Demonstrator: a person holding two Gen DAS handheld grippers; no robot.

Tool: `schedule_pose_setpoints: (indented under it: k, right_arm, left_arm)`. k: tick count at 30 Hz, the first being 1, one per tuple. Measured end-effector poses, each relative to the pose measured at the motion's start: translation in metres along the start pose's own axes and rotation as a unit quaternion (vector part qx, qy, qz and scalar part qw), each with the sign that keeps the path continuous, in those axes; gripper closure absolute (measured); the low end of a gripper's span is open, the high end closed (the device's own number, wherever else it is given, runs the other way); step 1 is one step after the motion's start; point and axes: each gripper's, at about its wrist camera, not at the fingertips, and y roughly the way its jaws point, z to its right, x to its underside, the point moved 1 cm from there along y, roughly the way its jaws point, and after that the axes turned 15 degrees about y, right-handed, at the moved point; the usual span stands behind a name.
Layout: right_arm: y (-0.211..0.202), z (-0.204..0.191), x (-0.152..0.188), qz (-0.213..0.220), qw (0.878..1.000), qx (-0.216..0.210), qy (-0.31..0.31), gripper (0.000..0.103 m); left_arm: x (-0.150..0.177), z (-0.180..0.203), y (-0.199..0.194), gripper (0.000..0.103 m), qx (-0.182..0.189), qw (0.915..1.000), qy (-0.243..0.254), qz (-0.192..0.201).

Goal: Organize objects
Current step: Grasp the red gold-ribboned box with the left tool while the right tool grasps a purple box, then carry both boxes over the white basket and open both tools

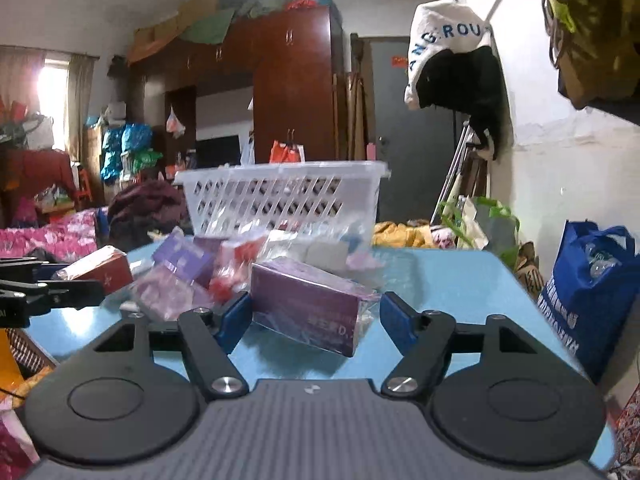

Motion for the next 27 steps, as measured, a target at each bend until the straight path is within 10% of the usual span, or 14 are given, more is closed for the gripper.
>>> schedule_pose_setpoints:
  k: [9,16,27]
  right_arm:
    - [0.051,-0.014,-0.073,-0.005,0.999,-0.034,0.003,0.03]
    - [0.13,-0.048,-0.142,-0.003,0.999,-0.031,-0.02,0.03]
    - [0.184,-0.052,-0.135,-0.04,0.997,0.014,-0.064,0.031]
  left_arm:
    - [-0.072,-0.061,0.058,0.048,0.021,0.996,-0.082,0.029]
    - [-0.126,-0.101,0.158,0.048,0.009,0.9944,-0.099,-0.037]
    - [-0.131,-0.11,0.203,0.048,-0.046,0.9926,-0.071,-0.087]
